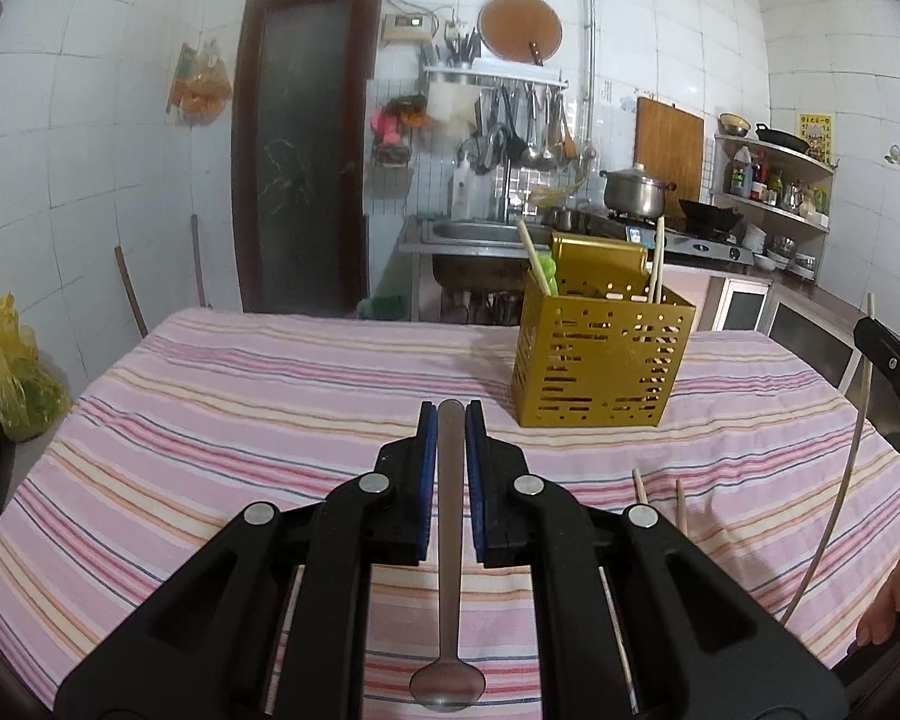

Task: Organize utensils
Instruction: 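Lift the spoon with the left tool while the right tool carries its chopstick toward the holder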

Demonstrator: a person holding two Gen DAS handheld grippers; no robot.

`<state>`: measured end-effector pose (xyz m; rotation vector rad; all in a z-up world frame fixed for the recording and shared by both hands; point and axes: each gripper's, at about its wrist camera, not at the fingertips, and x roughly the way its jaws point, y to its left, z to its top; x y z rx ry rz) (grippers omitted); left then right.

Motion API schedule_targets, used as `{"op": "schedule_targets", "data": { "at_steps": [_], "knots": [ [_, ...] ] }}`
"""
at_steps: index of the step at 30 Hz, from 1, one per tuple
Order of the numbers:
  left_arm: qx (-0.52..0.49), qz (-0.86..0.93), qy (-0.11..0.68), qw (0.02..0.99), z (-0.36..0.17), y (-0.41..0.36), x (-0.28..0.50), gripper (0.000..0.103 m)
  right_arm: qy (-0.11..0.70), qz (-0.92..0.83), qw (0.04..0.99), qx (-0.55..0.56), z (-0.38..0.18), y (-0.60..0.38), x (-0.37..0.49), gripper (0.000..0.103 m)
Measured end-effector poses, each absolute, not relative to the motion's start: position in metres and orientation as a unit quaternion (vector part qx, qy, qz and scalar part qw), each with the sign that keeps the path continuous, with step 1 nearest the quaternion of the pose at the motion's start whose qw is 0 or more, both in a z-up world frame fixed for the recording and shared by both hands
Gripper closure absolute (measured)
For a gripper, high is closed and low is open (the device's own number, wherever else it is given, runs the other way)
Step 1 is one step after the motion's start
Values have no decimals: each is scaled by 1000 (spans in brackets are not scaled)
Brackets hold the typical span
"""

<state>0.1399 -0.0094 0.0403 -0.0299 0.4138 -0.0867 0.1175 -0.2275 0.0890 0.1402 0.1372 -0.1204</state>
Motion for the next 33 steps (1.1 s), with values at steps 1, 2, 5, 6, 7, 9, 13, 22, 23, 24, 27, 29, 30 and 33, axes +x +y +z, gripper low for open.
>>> {"op": "schedule_targets", "data": {
  "at_steps": [1,2,5,6,7,9,13,22,23,24,27,29,30,33],
  "knots": [
    [-15,-42,201,979,42,-9,138,95,66,-61,993,70,90,-228,117,97],
    [-13,-41,200,979,42,-9,138,95,65,-62,994,69,90,-228,116,97],
    [-14,-41,197,979,45,-6,138,95,58,-63,994,68,91,-228,114,97],
    [-15,-41,197,979,45,-6,138,95,55,-64,994,68,91,-227,113,97],
    [-15,-42,196,980,45,-6,138,95,52,-65,994,67,92,-227,112,97],
    [-14,-42,193,980,46,-5,137,95,47,-67,995,66,93,-227,112,97],
    [-12,-41,183,982,48,-7,133,95,41,-68,995,67,94,-226,109,97],
    [-7,-44,175,984,52,-11,130,95,36,-68,995,69,96,-226,108,97],
    [-7,-45,175,984,52,-12,130,95,36,-69,995,68,97,-226,109,97],
    [-7,-46,175,983,53,-13,131,95,36,-69,995,67,98,-226,109,97],
    [-9,-48,180,982,55,-14,133,95,34,-70,995,69,98,-227,109,97],
    [-11,-50,184,982,57,-15,135,95,33,-72,994,69,100,-228,109,97],
    [-12,-51,185,981,58,-15,136,95,33,-73,994,69,101,-229,108,97],
    [-8,-54,185,981,62,-18,139,95,35,-74,994,73,106,-231,112,97]
  ]
}}
